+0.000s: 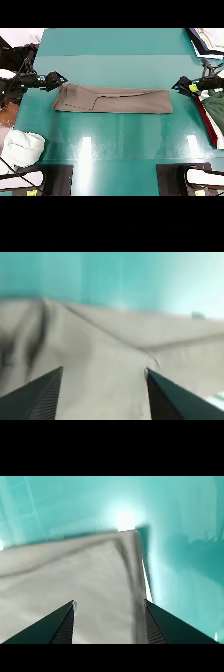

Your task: Fold the shirts.

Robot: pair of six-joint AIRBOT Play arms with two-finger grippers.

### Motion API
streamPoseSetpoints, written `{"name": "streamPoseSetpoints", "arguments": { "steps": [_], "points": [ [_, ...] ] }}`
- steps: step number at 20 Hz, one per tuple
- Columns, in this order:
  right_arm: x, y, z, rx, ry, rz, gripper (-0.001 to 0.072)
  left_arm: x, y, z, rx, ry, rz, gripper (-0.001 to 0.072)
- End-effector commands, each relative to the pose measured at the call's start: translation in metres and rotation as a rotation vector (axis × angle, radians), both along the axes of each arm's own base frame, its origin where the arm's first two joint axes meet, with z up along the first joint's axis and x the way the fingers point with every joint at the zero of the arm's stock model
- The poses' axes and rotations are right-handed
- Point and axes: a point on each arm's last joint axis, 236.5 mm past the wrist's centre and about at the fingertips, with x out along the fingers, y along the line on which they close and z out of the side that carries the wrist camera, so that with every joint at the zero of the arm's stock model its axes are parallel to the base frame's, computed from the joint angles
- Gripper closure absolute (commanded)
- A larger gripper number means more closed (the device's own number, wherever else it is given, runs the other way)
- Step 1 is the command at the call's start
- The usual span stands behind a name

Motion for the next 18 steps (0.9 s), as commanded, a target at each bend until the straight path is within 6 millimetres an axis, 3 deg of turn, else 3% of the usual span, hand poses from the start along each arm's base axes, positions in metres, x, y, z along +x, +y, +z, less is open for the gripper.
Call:
{"name": "streamPoseSetpoints", "arguments": {
  "steps": [1, 2, 3, 5, 9, 14, 15, 18],
  "points": [
    [-0.035, -0.011, -0.014, 0.071, 0.118, 0.088, 0.0218, -0.020, -0.018, 0.004, -0.049, 0.056, -0.092, 0.0205],
    [-0.045, -0.012, -0.023, 0.099, 0.165, 0.111, 0.0218, -0.025, -0.021, 0.004, -0.055, 0.067, -0.113, 0.0499],
    [-0.053, -0.011, -0.033, 0.126, 0.209, 0.126, 0.0218, -0.029, -0.023, 0.004, -0.054, 0.070, -0.139, 0.0666],
    [-0.056, -0.005, -0.051, 0.172, 0.249, 0.155, 0.0219, -0.033, -0.025, 0.004, -0.060, 0.081, -0.152, 0.0676],
    [-0.033, 0.021, -0.062, 0.336, 0.193, 0.144, 0.0219, -0.037, -0.028, 0.004, -0.069, 0.095, -0.166, 0.0677],
    [-0.024, 0.047, -0.076, 0.342, 0.187, 0.184, 0.0237, -0.037, -0.027, 0.004, -0.070, 0.096, -0.161, 0.0677],
    [-0.020, 0.050, -0.078, 0.326, 0.174, 0.192, 0.0297, -0.037, -0.027, 0.003, -0.071, 0.099, -0.160, 0.0677],
    [-0.017, 0.059, -0.079, 0.309, 0.153, 0.230, 0.0585, -0.037, -0.028, 0.004, -0.072, 0.101, -0.161, 0.0678]
  ]
}}
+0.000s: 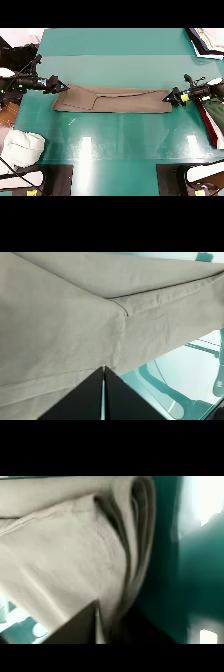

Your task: Fold the shirts.

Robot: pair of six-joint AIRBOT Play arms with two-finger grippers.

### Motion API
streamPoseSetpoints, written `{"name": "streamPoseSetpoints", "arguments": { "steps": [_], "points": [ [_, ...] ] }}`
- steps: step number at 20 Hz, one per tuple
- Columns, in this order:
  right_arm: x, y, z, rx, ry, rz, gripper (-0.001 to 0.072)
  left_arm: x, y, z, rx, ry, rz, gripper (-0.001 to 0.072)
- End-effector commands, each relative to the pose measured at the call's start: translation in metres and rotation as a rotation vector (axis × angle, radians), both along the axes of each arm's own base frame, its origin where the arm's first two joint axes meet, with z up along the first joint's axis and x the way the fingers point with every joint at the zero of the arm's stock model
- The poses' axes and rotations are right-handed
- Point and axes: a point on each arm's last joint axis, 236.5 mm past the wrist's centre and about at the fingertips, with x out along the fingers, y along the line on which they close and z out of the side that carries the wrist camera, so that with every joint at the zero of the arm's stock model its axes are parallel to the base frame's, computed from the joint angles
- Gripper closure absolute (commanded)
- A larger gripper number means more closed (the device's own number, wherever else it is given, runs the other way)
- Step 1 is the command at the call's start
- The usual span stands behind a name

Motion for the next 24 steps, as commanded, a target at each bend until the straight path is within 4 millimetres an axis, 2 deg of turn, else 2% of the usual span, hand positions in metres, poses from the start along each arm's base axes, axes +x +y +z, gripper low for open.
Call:
{"name": "streamPoseSetpoints", "arguments": {
  "steps": [1, 2, 4, 6, 7, 9, 11, 13, 15, 17, 19, 21, 24],
  "points": [
    [0.003, 0.011, -0.001, -0.002, -0.035, 0.045, 0.0660, -0.002, -0.003, 0.000, -0.003, 0.011, -0.003, 0.0678],
    [0.001, 0.012, 0.001, 0.003, -0.036, 0.057, 0.0697, -0.003, -0.008, -0.002, -0.005, 0.032, 0.003, 0.0679],
    [0.003, 0.012, 0.013, -0.006, -0.066, 0.059, 0.0698, -0.010, -0.030, -0.010, 0.054, 0.047, -0.058, 0.0680],
    [0.010, 0.009, 0.037, -0.034, -0.135, 0.051, 0.0700, -0.014, -0.060, -0.018, 0.165, 0.019, -0.136, 0.0680],
    [0.013, 0.010, 0.052, -0.044, -0.172, 0.058, 0.0701, -0.009, -0.077, -0.015, 0.203, -0.026, -0.154, 0.0680],
    [0.017, 0.018, 0.093, -0.045, -0.243, 0.121, 0.0702, 0.005, -0.118, 0.001, 0.208, -0.132, -0.183, 0.0679],
    [0.025, 0.036, 0.139, -0.052, -0.321, 0.184, 0.0701, 0.010, -0.158, 0.008, 0.201, -0.180, -0.250, 0.0679],
    [0.034, 0.062, 0.182, -0.050, -0.409, 0.230, 0.0702, 0.013, -0.196, 0.002, 0.193, -0.191, -0.320, 0.0680],
    [0.041, 0.103, 0.237, 0.030, -0.540, 0.288, 0.0702, 0.015, -0.225, -0.016, 0.182, -0.150, -0.361, 0.0679],
    [0.043, 0.135, 0.280, 0.073, -0.650, 0.328, 0.0702, 0.014, -0.240, -0.043, 0.179, -0.075, -0.376, 0.0679],
    [0.040, 0.164, 0.311, 0.082, -0.729, 0.362, 0.0702, 0.015, -0.244, -0.070, 0.179, -0.014, -0.363, 0.0679],
    [0.033, 0.185, 0.332, 0.084, -0.787, 0.408, 0.0702, 0.014, -0.243, -0.089, 0.191, 0.021, -0.364, 0.0679],
    [0.023, 0.213, 0.350, 0.099, -0.844, 0.450, 0.0701, 0.017, -0.243, -0.094, 0.190, 0.023, -0.356, 0.0678]
  ]
}}
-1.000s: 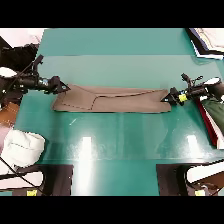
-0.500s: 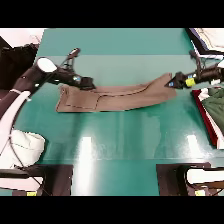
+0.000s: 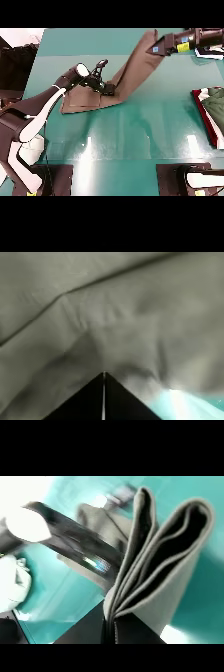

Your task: Fold the shirts.

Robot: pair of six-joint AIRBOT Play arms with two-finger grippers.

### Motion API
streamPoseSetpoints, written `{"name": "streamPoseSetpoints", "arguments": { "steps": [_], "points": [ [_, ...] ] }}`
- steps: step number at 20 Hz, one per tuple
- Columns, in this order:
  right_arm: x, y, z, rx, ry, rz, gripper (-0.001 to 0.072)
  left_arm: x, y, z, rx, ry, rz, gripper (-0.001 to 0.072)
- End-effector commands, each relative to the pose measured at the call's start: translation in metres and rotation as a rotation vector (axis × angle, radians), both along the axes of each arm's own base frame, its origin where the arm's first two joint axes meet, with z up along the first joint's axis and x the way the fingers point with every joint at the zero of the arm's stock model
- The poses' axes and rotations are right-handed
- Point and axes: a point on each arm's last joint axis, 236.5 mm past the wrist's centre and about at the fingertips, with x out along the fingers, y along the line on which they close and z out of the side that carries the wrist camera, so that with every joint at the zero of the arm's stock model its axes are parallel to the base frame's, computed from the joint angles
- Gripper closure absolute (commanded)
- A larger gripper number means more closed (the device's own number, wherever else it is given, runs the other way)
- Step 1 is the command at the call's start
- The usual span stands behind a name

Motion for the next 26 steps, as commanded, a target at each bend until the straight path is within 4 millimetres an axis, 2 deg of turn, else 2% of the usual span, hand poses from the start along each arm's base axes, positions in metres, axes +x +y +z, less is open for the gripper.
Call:
{"name": "streamPoseSetpoints", "arguments": {
  "steps": [1, 3, 7, 11, 12, 15, 18, 19, 21, 23, 26],
  "points": [
    [-0.013, 0.036, 0.030, 0.029, -0.076, 0.056, 0.0702, 0.004, -0.004, -0.012, 0.002, 0.012, 0.016, 0.0678],
    [-0.015, 0.047, 0.028, 0.030, -0.080, 0.070, 0.0702, 0.006, -0.004, -0.010, -0.001, 0.005, 0.018, 0.0678],
    [-0.011, 0.056, 0.005, -0.005, -0.044, 0.091, 0.0702, 0.005, -0.006, 0.004, 0.002, -0.008, -0.017, 0.0678],
    [-0.003, 0.061, -0.017, -0.020, -0.002, 0.098, 0.0702, 0.008, 0.006, 0.034, 0.092, -0.070, -0.121, 0.0679],
    [-0.001, 0.060, -0.022, -0.028, 0.005, 0.097, 0.0702, 0.011, 0.015, 0.043, 0.134, -0.096, -0.143, 0.0679],
    [0.002, 0.067, -0.034, -0.032, 0.029, 0.108, 0.0702, 0.032, 0.059, 0.082, 0.231, -0.149, -0.136, 0.0679],
    [-0.004, 0.088, -0.043, -0.032, 0.038, 0.145, 0.0702, 0.060, 0.120, 0.137, 0.227, -0.221, -0.003, 0.0679],
    [-0.005, 0.099, -0.044, -0.024, 0.030, 0.151, 0.0702, 0.067, 0.146, 0.157, 0.226, -0.250, 0.058, 0.0679],
    [-0.002, 0.124, -0.045, -0.003, -0.005, 0.151, 0.0702, 0.071, 0.198, 0.197, 0.250, -0.312, 0.164, 0.0678],
    [-0.002, 0.149, -0.047, 0.016, -0.036, 0.155, 0.0701, 0.065, 0.241, 0.231, 0.276, -0.364, 0.244, 0.0678],
    [-0.010, 0.189, -0.060, 0.030, -0.059, 0.187, 0.0701, 0.051, 0.281, 0.267, 0.287, -0.412, 0.325, 0.0677]
  ]
}}
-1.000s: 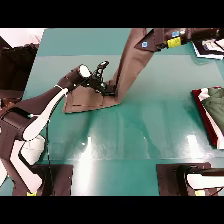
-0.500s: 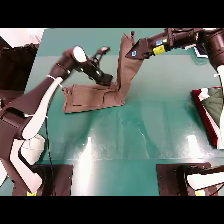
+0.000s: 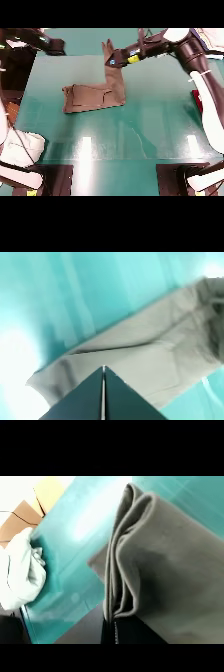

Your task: Fold the shirts.

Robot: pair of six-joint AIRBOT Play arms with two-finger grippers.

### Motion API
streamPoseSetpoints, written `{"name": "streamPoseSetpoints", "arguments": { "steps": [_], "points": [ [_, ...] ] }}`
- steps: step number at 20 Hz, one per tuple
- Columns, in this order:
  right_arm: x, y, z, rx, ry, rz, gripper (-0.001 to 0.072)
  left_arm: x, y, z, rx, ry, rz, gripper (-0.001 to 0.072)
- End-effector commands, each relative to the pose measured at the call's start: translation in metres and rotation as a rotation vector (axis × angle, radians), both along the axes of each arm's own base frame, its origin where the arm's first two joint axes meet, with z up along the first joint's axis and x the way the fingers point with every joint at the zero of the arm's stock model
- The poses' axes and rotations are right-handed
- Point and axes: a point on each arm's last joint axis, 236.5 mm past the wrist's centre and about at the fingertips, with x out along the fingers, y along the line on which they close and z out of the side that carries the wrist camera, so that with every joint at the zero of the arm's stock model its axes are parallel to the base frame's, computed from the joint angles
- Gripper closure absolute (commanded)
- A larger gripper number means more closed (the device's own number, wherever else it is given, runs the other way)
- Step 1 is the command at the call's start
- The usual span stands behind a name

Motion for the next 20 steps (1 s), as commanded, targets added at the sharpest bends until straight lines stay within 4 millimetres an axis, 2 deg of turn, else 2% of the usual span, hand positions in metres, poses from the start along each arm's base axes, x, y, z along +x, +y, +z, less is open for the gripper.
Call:
{"name": "streamPoseSetpoints", "arguments": {
  "steps": [1, 3, 7, 8, 9, 10, 11, 13, 15, 18, 20],
  "points": [
    [-0.007, 0.047, -0.014, 0.025, -0.039, 0.026, 0.0700, -0.017, 0.054, 0.040, 0.023, -0.061, 0.103, 0.0677],
    [-0.016, 0.076, -0.033, 0.025, -0.045, 0.062, 0.0698, -0.024, 0.063, 0.045, 0.025, -0.062, 0.120, 0.0677],
    [-0.032, 0.147, -0.075, 0.028, -0.088, 0.136, 0.0692, -0.031, 0.060, 0.030, 0.021, -0.007, 0.110, 0.0677],
    [-0.038, 0.165, -0.084, 0.035, -0.092, 0.155, 0.0604, -0.032, 0.060, 0.028, 0.022, 0.000, 0.109, 0.0677],
    [-0.044, 0.179, -0.093, 0.037, -0.094, 0.172, 0.0350, -0.032, 0.060, 0.028, 0.022, 0.000, 0.109, 0.0677],
    [-0.050, 0.188, -0.102, 0.033, -0.087, 0.184, 0.0207, -0.032, 0.060, 0.028, 0.022, 0.000, 0.109, 0.0677],
    [-0.056, 0.190, -0.110, 0.022, -0.076, 0.189, 0.0179, -0.032, 0.060, 0.028, 0.022, 0.000, 0.109, 0.0677],
    [-0.050, 0.172, -0.116, -0.005, -0.057, 0.158, 0.0181, -0.032, 0.060, 0.028, 0.022, -0.001, 0.109, 0.0677],
    [-0.028, 0.134, -0.111, -0.020, -0.010, 0.095, 0.0181, -0.032, 0.060, 0.028, 0.022, 0.000, 0.109, 0.0677],
    [0.015, 0.051, -0.110, -0.052, 0.082, -0.030, 0.0184, -0.032, 0.060, 0.028, 0.022, -0.001, 0.109, 0.0677],
    [0.040, -0.010, -0.122, -0.071, 0.173, -0.136, 0.0184, -0.031, 0.060, 0.028, 0.021, -0.002, 0.109, 0.0677]
  ]
}}
